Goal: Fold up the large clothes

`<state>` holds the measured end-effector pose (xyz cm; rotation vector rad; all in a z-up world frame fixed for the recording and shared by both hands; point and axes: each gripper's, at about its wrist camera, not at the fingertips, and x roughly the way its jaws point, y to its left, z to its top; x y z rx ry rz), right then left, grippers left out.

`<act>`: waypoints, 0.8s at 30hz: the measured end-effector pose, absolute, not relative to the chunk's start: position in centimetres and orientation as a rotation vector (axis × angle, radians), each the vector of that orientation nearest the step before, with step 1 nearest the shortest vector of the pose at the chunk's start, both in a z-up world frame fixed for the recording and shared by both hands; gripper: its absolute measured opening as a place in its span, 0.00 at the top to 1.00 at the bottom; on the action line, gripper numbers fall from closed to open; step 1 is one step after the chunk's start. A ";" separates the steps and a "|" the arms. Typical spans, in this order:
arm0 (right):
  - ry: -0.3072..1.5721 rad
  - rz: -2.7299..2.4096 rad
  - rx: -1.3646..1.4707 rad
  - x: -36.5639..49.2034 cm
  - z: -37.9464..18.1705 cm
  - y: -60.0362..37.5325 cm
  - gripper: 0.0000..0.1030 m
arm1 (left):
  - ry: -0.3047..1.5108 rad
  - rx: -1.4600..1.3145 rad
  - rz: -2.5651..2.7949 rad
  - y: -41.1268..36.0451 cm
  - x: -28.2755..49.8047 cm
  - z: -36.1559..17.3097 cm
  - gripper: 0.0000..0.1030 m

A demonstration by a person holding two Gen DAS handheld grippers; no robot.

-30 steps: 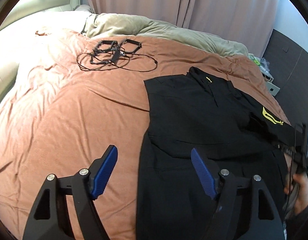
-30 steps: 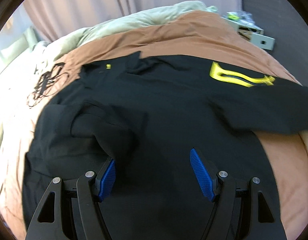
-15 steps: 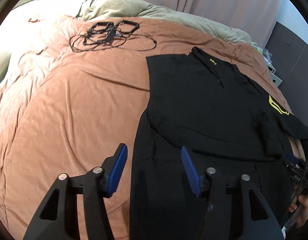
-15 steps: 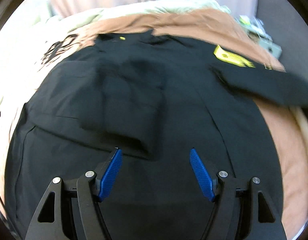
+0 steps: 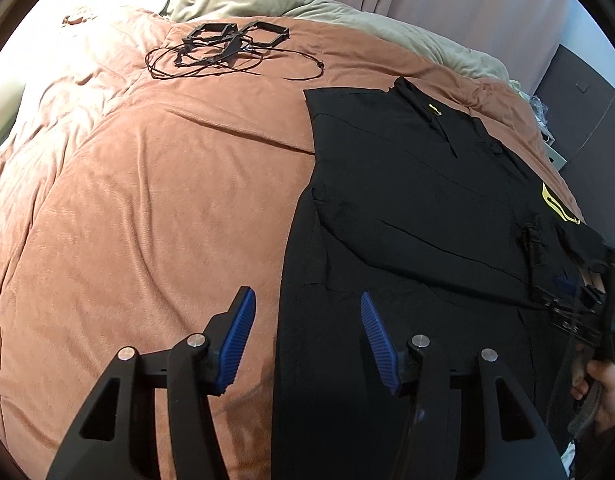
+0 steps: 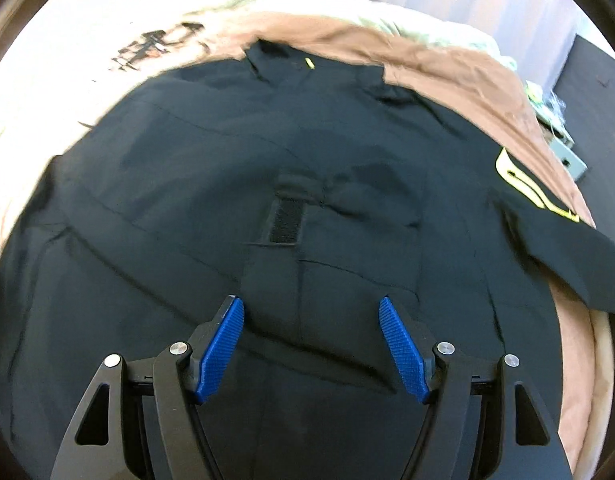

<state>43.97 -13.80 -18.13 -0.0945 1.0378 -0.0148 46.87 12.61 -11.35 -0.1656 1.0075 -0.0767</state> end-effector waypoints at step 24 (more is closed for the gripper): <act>1.002 -0.086 0.396 36.9 -15.2 -30.6 0.43 | 1.011 -0.133 -0.082 10.2 48.5 -12.2 0.46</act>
